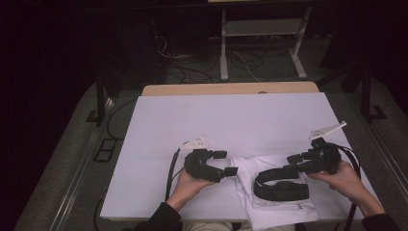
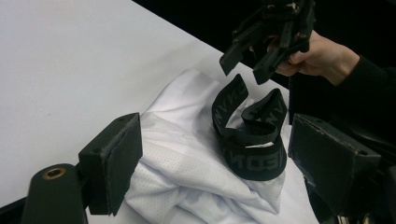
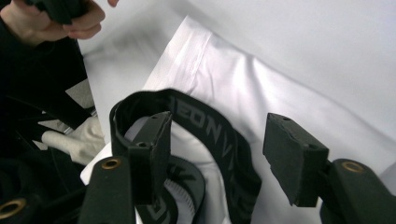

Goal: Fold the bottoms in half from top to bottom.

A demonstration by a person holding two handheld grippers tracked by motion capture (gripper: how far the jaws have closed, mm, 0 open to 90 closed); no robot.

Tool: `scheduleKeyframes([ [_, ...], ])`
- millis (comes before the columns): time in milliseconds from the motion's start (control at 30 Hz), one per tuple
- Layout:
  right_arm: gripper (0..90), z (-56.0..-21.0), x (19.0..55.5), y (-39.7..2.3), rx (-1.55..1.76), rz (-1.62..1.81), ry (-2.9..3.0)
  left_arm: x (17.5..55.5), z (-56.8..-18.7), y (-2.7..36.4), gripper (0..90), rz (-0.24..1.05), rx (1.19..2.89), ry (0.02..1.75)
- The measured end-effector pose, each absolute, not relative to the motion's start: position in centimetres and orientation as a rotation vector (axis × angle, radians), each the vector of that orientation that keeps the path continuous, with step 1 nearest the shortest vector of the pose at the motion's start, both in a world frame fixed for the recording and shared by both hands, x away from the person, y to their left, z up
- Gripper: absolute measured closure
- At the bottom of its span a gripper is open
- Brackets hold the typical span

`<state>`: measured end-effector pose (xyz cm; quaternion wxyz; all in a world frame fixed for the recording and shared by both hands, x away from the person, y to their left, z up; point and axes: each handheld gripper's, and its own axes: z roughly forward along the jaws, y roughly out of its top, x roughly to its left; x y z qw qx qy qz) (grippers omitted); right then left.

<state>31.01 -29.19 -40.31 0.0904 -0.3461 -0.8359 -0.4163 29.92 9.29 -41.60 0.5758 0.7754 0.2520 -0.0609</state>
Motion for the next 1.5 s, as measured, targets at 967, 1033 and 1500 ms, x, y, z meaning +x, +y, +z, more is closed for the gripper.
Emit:
scheduleKeyframes([
  [967,88.4,-42.2,35.2,-25.0,-0.967,-1.013,-2.534,30.1,-41.7,9.2,16.8,-0.145,1.815,0.585],
  [1033,88.5,-42.4,35.3,-24.8,-0.963,-0.978,-2.540,30.1,-41.7,9.2,16.8,-0.144,1.816,0.585],
  [1500,87.5,-43.5,35.6,-24.3,-0.945,-0.862,-2.502,30.1,-41.7,9.2,16.8,-0.143,1.816,0.583],
])
